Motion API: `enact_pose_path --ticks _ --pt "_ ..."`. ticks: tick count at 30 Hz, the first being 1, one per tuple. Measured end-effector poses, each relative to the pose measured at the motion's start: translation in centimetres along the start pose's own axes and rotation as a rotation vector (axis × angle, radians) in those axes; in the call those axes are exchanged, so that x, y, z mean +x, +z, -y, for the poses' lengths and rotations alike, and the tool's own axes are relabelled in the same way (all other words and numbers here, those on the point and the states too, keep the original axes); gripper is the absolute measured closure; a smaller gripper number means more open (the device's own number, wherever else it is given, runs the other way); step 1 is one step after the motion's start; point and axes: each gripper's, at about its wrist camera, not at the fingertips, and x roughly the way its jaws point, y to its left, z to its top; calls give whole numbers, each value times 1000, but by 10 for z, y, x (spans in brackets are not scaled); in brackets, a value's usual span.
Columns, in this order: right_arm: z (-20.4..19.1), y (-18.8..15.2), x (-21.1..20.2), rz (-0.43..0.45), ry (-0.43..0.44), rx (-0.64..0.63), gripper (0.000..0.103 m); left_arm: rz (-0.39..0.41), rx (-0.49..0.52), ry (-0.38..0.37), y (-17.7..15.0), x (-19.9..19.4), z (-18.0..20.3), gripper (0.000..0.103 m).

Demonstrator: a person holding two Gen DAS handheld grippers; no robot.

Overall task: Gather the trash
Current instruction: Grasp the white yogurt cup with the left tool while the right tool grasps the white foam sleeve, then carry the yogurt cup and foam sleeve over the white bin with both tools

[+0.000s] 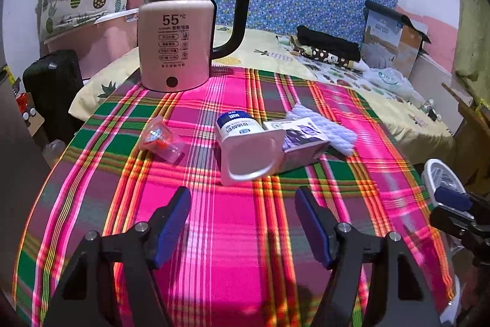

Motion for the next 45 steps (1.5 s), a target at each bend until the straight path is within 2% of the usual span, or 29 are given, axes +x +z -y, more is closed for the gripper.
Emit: enact_pose_path --ticks 5,8,11,13,16,18,23,28,30,34,36,40,42,45 --pt "0 11 11 -1 -1 -21 34 -19 13 12 9 22 -2 42" --pt "2 18 18 -3 -4 -31 34 -29 10 16 14 33 -4 50" --pt "3 26 27 -5 -7 -42 34 -42 6 9 17 41 -6 64" --pt "6 31 34 -7 -9 -46 34 -52 4 -5 17 44 -7 78" --pt "12 39 47 -13 -13 -51 34 -35 -7 -25 16 38 -9 89" --pt "14 45 54 -16 -16 -56 34 -25 -19 -27 15 33 -12 92" --pt "17 55 72 -29 -24 -66 35 -20 -37 -24 12 27 -19 94" --pt "19 61 83 -39 -21 -71 40 -15 -50 -21 11 23 -25 95" --pt "21 62 88 -50 -21 -66 48 -14 -56 -22 10 21 -27 95" --pt "24 64 96 -71 -22 -66 49 -19 -59 -24 5 18 -28 95" --pt "23 65 100 -82 -20 -71 63 -23 -59 -26 3 18 -28 95" --pt "23 64 97 -86 -26 -65 78 -25 -62 -26 1 15 -28 95" --pt "24 64 93 -77 -32 -60 91 -23 -62 -25 0 15 -27 95" --pt "25 62 84 -63 -35 -50 93 -18 -63 -26 -3 9 -25 95"
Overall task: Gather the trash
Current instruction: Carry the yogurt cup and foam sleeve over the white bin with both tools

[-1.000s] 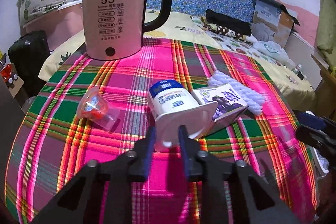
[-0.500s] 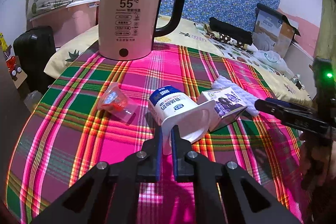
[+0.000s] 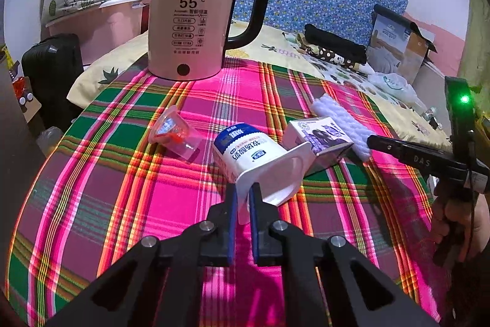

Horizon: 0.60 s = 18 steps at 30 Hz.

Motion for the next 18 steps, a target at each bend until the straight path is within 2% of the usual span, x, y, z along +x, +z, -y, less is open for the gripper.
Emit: enact_pose_path --ticks 18 --pt "15 -58 -86 87 6 119 93 13 34 -41 -23 -47 38 97"
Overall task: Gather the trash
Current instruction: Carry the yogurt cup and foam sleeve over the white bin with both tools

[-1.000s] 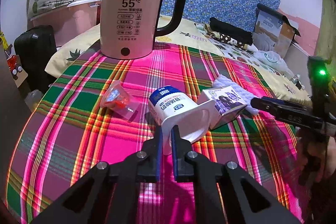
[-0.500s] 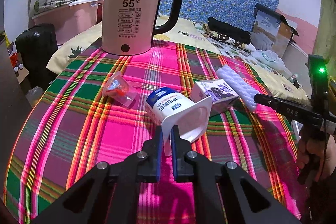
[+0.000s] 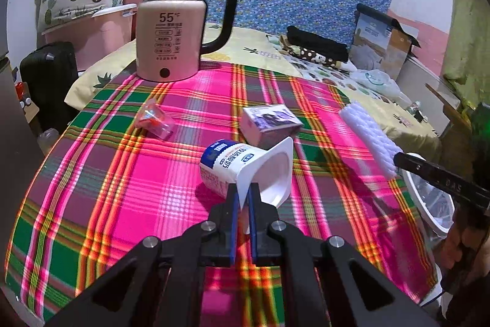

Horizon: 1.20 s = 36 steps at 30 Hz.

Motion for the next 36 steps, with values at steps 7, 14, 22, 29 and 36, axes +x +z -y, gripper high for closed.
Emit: enact_pose_path --ticks 7,14,22,29,36 --pt "13 -15 -20 23 -20 48 93 -4 40 -43 -6 -8 30 97" --pt "31 -29 -37 45 -59 103 93 -21 94 -101 -7 -5 66 97" --pt "54 -42 -55 72 -114 159 93 -50 178 -174 -5 11 117 97" --pt "86 -55 -77 101 -190 235 93 -60 271 -251 -3 24 171 97" --pt "117 -69 -96 114 -261 305 93 -70 342 -328 -3 35 218 97"
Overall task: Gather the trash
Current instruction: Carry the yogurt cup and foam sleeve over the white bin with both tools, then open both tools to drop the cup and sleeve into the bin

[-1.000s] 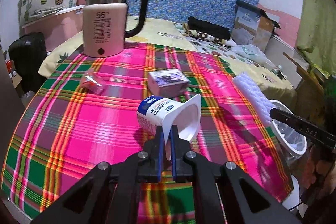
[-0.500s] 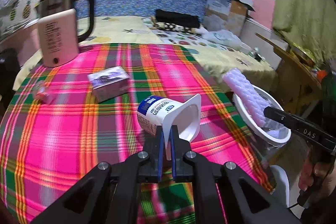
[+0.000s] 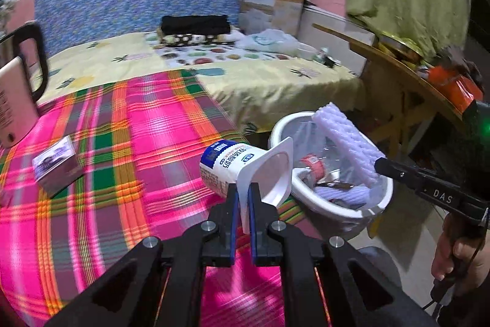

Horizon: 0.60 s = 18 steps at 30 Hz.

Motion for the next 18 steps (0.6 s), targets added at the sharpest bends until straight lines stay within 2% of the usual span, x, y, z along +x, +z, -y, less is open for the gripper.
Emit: enact_pose_path --ticks 18 --pt "46 -6 -4 -26 -107 86 93 -50 147 -147 16 49 73 96"
